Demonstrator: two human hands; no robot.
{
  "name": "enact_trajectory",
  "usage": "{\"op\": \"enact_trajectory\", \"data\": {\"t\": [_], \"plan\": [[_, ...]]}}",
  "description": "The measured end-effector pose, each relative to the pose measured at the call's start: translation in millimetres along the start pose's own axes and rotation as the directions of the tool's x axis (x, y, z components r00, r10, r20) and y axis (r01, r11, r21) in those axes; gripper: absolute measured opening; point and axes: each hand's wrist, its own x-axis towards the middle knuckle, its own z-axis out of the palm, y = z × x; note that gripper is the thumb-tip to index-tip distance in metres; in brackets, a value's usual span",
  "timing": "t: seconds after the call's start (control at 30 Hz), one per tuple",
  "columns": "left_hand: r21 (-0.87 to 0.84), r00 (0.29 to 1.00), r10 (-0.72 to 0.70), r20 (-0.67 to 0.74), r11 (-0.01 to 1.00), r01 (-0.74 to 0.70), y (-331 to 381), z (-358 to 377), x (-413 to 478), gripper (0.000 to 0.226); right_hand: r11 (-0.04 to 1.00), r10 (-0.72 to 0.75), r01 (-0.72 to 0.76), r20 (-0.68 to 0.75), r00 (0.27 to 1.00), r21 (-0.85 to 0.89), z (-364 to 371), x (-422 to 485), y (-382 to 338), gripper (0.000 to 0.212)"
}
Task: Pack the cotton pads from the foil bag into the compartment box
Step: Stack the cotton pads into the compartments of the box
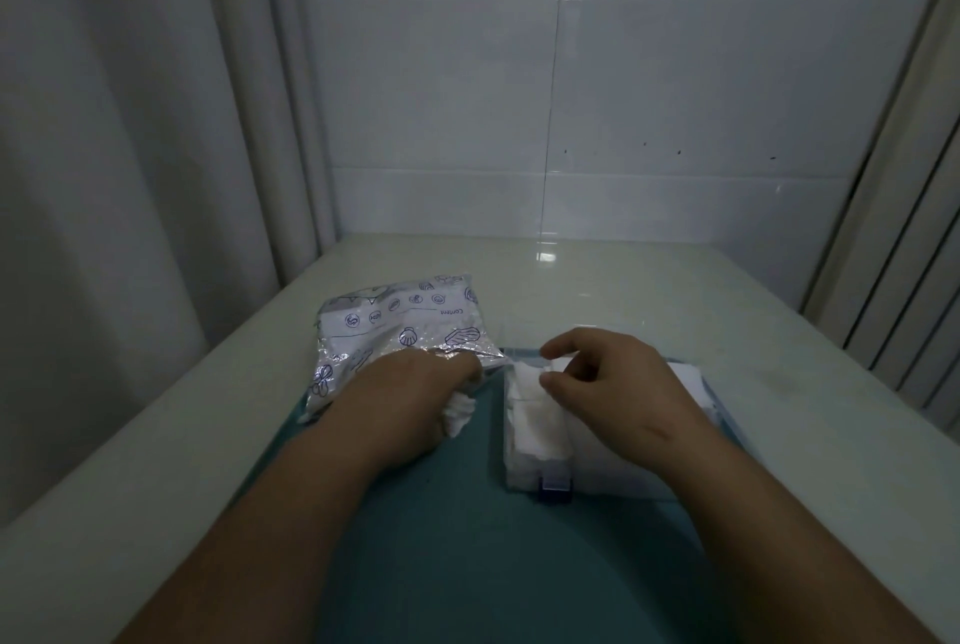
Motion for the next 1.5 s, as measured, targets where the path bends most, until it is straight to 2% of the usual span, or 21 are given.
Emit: {"op": "enact_trajectory", "data": {"t": [0.13,0.2,0.3,0.43,0.5,0.6,0.63,0.67,0.73,0.83,0.93,1.03,1.07,1.1,1.17,1.2,1.27,1.5], "plan": [[-0.073,1.0,-0.026,-0.004,0.997,0.026,-0.9,0.2,-1.1,0.053,1.0,0.008,-0.008,-0.004,1.0,0.005,-1.0,1.1,0.8,0.023],[-0.247,0.996,-0.094,0.002,0.965,0.091,-3.0,-3.0,-3.3,0.058,1.0,0.007,-0.007,-0.006,1.0,0.013,-1.8,1.0,0.4,0.023],[-0.508,0.984,-0.177,-0.012,0.849,0.146,-4.7,-10.9,-5.1,0.058,1.0,0.005,-0.005,-0.01,1.0,0.03,-2.2,1.3,1.0,0.021],[-0.721,0.96,-0.281,0.011,0.663,0.202,-5.5,-20.2,-6.1,0.05,1.0,0.009,-0.009,-0.008,1.0,0.028,-1.7,1.9,0.3,0.018],[-0.835,0.934,-0.348,0.08,0.489,0.254,-3.3,-21.4,-5.2,0.043,0.999,0.007,-0.006,-0.02,1.0,0.046,-1.4,1.0,-1.2,0.014],[-0.96,0.896,-0.358,0.263,-0.008,0.278,11.5,-20.3,-1.7,0.035,0.995,-0.022,0.027,-0.048,0.999,0.096,-1.5,-1.0,-5.7,0.01],[-0.957,0.898,-0.331,0.291,-0.101,0.273,17.4,-20.0,-0.5,0.033,0.992,-0.029,0.035,-0.048,0.998,0.122,-1.5,-1.7,-7.3,0.009],[-0.953,0.907,-0.297,0.298,-0.153,0.263,22.5,-19.2,0.5,0.032,0.986,-0.028,0.033,-0.035,0.999,0.161,-1.4,-2.5,-9.4,0.01],[-0.95,0.928,-0.245,0.281,-0.211,0.231,30.0,-17.6,1.8,0.032,0.967,0.002,-0.009,0.028,1.0,0.255,-1.7,-4.2,-13.1,0.015],[-0.953,0.941,-0.222,0.257,-0.222,0.208,36.2,-15.7,2.9,0.034,0.933,0.068,-0.101,0.106,0.992,0.346,-4.5,-5.3,-17.4,0.023],[-0.951,0.947,-0.205,0.247,-0.24,0.196,36.7,-12.6,4.0,0.029,0.884,0.108,-0.151,0.121,0.987,0.442,-8.2,-5.1,-18.2,0.026],[-0.945,0.953,-0.185,0.241,-0.268,0.187,39.2,-15.2,4.6,0.028,0.869,0.125,-0.161,0.108,0.986,0.467,-9.6,-4.7,-17.0,0.027],[-0.953,0.952,-0.202,0.23,-0.243,0.179,41.2,-15.0,5.0,0.027,0.869,0.134,-0.165,0.099,0.986,0.467,-10.2,-4.2,-16.2,0.026],[-0.97,0.947,-0.244,0.208,-0.174,0.168,43.3,-14.6,5.5,0.025,0.871,0.141,-0.168,0.093,0.986,0.462,-11.3,-3.7,-15.9,0.026],[-0.986,0.928,-0.345,0.144,0.026,0.163,47.1,-12.3,6.9,0.027,0.885,0.151,-0.172,0.082,0.985,0.434,-14.0,-3.4,-15.4,0.027],[-0.984,0.921,-0.373,0.112,0.09,0.156,48.6,-11.2,7.9,0.029,0.896,0.154,-0.169,0.07,0.986,0.412,-15.6,-3.3,-15.2,0.028],[-0.981,0.914,-0.398,0.079,0.132,0.143,52.6,-11.4,9.7,0.03,0.909,0.159,-0.162,0.04,0.986,0.384,-19.6,-3.3,-14.3,0.027],[-0.971,0.924,-0.376,0.073,0.183,0.151,75.4,-19.0,18.7,0.025,0.912,0.181,-0.18,0.031,0.983,0.367,-44.7,-4.9,-10.0,0.019]]}}
